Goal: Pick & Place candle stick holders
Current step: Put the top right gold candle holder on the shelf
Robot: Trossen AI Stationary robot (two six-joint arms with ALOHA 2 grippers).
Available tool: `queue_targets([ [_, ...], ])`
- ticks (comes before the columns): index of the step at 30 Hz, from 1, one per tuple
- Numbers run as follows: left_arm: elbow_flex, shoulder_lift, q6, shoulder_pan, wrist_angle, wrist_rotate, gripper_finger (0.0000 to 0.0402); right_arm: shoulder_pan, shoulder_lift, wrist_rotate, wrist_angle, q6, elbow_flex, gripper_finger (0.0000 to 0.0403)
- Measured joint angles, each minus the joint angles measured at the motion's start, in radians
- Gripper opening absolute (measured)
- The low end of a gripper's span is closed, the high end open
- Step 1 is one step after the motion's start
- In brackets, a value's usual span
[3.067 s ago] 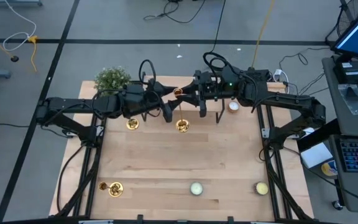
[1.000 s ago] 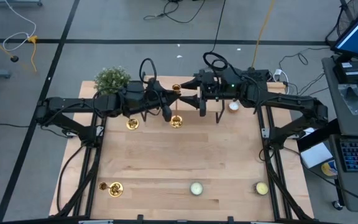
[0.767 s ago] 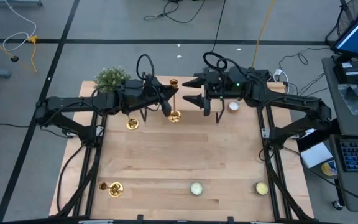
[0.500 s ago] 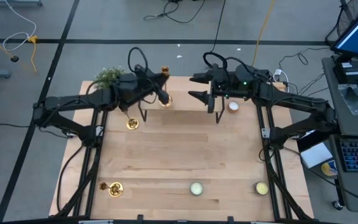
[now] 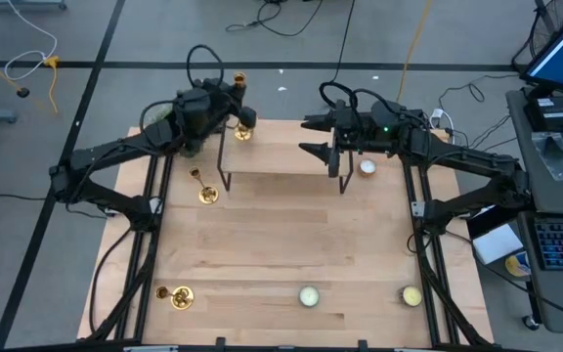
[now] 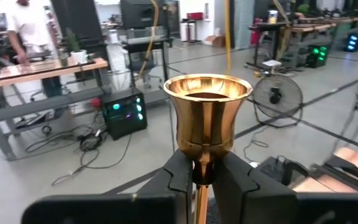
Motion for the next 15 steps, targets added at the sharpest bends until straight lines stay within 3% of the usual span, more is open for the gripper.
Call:
queue_targets([
  [9,-0.153,0.000,-0.033,0.086,0.214,0.049,0.0041,-0.006,0.000,0.000,0.000,-0.014,0.000,0.0251],
  [15,-0.180,0.001,-0.034,0.115,0.245,0.056,0.0035,-0.006,0.000,0.000,0.000,-0.015,0.000,0.0251],
])
